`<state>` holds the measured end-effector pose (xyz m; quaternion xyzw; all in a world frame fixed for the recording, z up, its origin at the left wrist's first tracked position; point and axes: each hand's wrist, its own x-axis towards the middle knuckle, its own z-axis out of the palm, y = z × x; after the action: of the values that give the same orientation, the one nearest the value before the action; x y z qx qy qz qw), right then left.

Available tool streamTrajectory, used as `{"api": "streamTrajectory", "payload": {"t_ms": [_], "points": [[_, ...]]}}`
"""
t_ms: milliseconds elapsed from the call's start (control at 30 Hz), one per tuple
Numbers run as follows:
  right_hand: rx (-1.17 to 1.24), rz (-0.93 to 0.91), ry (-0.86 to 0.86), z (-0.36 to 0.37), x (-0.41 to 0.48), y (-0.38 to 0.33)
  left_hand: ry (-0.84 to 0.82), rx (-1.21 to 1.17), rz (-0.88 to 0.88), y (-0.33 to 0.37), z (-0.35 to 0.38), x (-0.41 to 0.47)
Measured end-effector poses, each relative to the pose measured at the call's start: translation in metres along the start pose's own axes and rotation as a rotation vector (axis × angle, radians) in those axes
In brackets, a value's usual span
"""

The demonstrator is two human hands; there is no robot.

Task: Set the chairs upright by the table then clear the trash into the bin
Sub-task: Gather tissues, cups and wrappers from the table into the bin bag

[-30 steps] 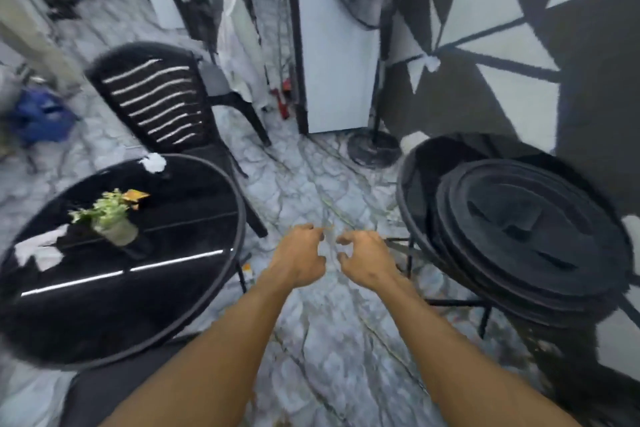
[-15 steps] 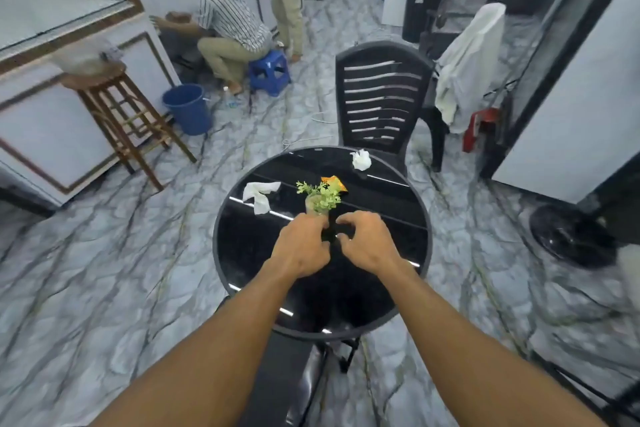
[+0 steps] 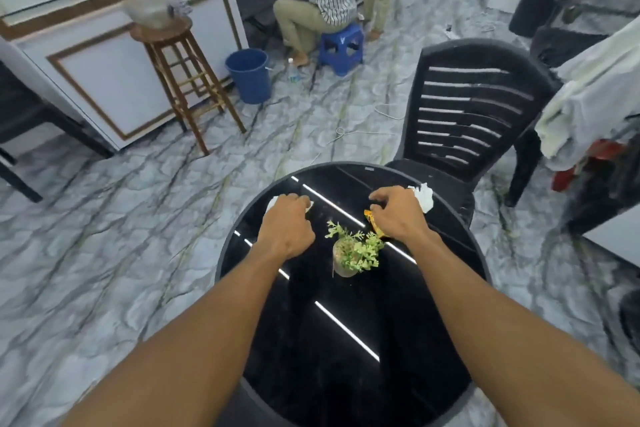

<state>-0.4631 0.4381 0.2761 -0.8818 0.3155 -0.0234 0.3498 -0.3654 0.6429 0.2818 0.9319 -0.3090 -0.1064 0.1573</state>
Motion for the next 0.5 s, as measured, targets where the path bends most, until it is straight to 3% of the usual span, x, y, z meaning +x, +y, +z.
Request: {"api": "streamTrajectory", "payload": {"t_ms": [233, 500], "points": [[-0.226, 0.093, -0.251, 0.036, 0.043, 0.038, -0.121, 0.072, -0.163, -0.040, 0.032, 0.046], [-0.214, -0.038, -0.238, 0.059, 0.065, 0.038, -0.242, 0.085, -0.178, -0.063, 0.070, 0.067]]}}
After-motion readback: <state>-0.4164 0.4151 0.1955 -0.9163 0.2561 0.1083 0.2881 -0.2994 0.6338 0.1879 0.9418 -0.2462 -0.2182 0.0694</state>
